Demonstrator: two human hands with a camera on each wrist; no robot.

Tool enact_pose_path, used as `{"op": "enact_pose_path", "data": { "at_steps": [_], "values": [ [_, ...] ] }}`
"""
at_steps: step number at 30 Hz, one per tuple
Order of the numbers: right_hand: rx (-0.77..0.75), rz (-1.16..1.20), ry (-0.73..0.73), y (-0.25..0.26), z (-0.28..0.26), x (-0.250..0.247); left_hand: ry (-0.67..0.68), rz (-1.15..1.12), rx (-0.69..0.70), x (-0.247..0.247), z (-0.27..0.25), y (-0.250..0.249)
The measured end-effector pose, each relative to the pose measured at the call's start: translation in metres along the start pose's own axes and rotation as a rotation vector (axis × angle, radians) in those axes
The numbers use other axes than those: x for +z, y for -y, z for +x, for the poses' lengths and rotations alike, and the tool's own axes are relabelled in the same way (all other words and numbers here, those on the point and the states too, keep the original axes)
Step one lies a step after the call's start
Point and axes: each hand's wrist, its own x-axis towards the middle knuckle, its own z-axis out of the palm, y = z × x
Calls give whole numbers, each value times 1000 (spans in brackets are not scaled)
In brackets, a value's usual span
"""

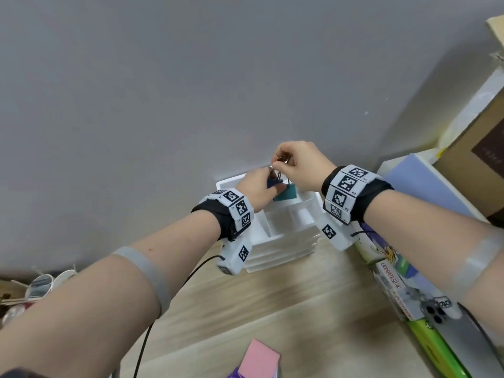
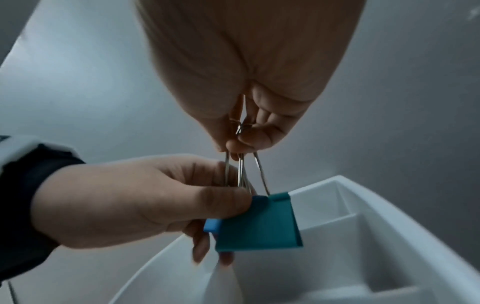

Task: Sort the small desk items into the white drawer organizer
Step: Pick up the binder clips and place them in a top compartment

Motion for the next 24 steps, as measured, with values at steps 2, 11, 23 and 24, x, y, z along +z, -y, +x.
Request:
{"op": "enact_pose_path", "data": {
  "at_steps": [2, 11, 23, 24],
  "values": [
    [-23, -35, 23, -3, 0, -1, -24, 84, 12, 2, 4, 4],
    [-48, -63, 53, -18, -19, 10, -53, 248, 26, 14, 6, 9],
    [89, -104, 54, -36, -27, 23, -39, 294, 91, 18, -16, 28],
    [84, -90, 19, -36, -30, 24, -40, 263, 111, 17, -19, 28]
  ]
}}
